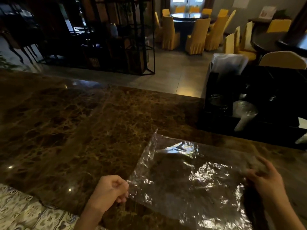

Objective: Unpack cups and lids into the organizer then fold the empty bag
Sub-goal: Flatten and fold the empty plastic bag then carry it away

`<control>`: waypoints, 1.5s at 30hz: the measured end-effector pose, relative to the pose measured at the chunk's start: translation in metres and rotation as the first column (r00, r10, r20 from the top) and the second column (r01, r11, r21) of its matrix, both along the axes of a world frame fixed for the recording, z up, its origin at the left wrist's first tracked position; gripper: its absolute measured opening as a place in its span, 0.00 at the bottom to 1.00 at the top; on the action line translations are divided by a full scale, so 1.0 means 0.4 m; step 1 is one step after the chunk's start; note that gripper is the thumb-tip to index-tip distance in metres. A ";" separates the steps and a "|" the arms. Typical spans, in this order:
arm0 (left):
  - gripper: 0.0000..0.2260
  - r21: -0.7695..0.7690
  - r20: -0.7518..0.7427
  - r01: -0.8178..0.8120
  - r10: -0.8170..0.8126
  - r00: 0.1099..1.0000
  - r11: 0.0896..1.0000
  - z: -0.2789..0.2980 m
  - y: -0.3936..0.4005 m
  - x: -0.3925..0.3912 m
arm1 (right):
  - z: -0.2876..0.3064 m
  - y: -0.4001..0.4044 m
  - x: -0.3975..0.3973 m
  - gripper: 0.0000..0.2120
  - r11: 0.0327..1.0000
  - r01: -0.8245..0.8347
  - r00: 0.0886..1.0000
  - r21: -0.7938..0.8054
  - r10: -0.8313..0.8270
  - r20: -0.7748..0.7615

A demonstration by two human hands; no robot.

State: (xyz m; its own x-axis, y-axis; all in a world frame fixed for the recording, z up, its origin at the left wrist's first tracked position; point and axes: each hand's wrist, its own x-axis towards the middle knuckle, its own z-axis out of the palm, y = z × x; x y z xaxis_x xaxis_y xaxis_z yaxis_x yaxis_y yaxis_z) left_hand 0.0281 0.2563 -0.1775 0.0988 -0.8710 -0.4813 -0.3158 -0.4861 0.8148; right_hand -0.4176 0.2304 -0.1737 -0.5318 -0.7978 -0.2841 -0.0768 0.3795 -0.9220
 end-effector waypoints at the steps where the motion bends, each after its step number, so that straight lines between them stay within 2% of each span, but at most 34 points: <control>1: 0.08 0.039 0.047 0.128 -0.130 0.990 0.991 0.003 -0.003 0.007 | -0.006 0.010 -0.012 0.33 1.000 -0.022 1.000 0.009 0.022 0.012; 3: 0.13 0.069 0.196 0.280 -0.288 0.937 0.957 0.013 -0.031 0.017 | -0.008 0.025 -0.029 0.33 0.998 -0.063 0.997 0.017 0.062 0.054; 5: 0.17 -0.052 0.343 0.232 -0.201 0.917 0.971 0.030 -0.092 0.005 | 0.000 0.022 -0.039 0.33 0.996 -0.086 0.991 0.006 0.085 0.100; 6: 0.17 -0.129 0.303 0.159 -0.114 0.946 0.979 0.040 -0.133 -0.010 | 0.004 0.016 -0.040 0.33 0.995 -0.097 0.989 -0.001 0.097 0.113; 7: 0.16 -0.167 0.192 0.089 -0.056 0.980 0.982 0.046 -0.179 -0.033 | 0.008 0.011 -0.039 0.34 0.994 -0.113 0.987 -0.007 0.113 0.114; 9: 0.17 -0.134 -0.029 0.041 -0.045 0.999 0.990 0.059 -0.268 -0.092 | 0.010 0.002 -0.037 0.33 0.990 -0.143 0.986 -0.007 0.143 0.086; 10: 0.18 -0.102 -0.085 0.051 -0.059 0.995 0.993 0.063 -0.309 -0.119 | 0.011 -0.002 -0.036 0.33 0.988 -0.155 0.985 0.000 0.154 0.077; 13: 0.20 -0.049 -0.095 0.101 -0.105 0.990 0.994 0.071 -0.386 -0.175 | 0.010 -0.011 -0.043 0.31 0.983 -0.181 0.980 0.018 0.179 0.082; 17: 0.15 -0.029 -0.085 0.124 -0.126 0.988 0.992 0.059 -0.404 -0.191 | 0.013 -0.017 -0.038 0.22 0.989 -0.149 0.984 -0.007 0.148 0.095; 20: 0.19 0.015 -0.236 0.103 -0.097 0.967 0.995 0.045 -0.393 -0.182 | 0.018 -0.027 -0.024 0.15 0.990 -0.139 0.984 -0.023 0.141 0.106; 23: 0.26 0.025 -0.354 0.155 -0.137 0.925 0.988 0.046 -0.382 -0.168 | 0.019 -0.040 -0.009 0.11 0.991 -0.124 0.989 -0.056 0.128 0.075; 25: 0.29 0.022 -0.366 0.201 -0.179 0.913 0.979 0.042 -0.376 -0.164 | 0.015 -0.044 -0.004 0.10 0.991 -0.111 0.993 -0.073 0.115 0.041; 26: 0.26 0.008 -0.363 0.206 -0.190 0.912 0.978 0.039 -0.375 -0.164 | 0.011 -0.044 -0.004 0.10 0.992 -0.098 0.995 -0.083 0.100 0.022; 29: 0.17 -0.058 -0.335 0.155 -0.165 0.928 0.986 0.028 -0.371 -0.166 | -0.002 -0.034 -0.017 0.09 0.992 -0.035 0.999 -0.120 0.037 0.018; 33: 0.04 -0.061 -0.383 0.013 -0.035 0.923 0.998 0.017 -0.366 -0.180 | -0.017 -0.021 -0.043 0.08 0.992 0.007 0.999 -0.127 -0.001 0.049; 37: 0.09 -0.060 -0.323 -0.094 0.070 0.944 0.994 0.013 -0.371 -0.198 | -0.014 -0.011 -0.046 0.08 0.993 -0.006 0.997 -0.120 0.014 0.069; 42: 0.09 -0.041 -0.449 -0.252 0.207 0.869 0.967 0.019 -0.366 -0.208 | 0.002 0.001 -0.051 0.12 0.997 -0.016 0.996 -0.073 0.022 0.087; 45: 0.12 -0.112 -0.349 -0.284 0.230 0.908 0.952 0.010 -0.363 -0.215 | 0.016 0.003 -0.046 0.12 0.996 -0.035 0.994 -0.078 0.043 0.096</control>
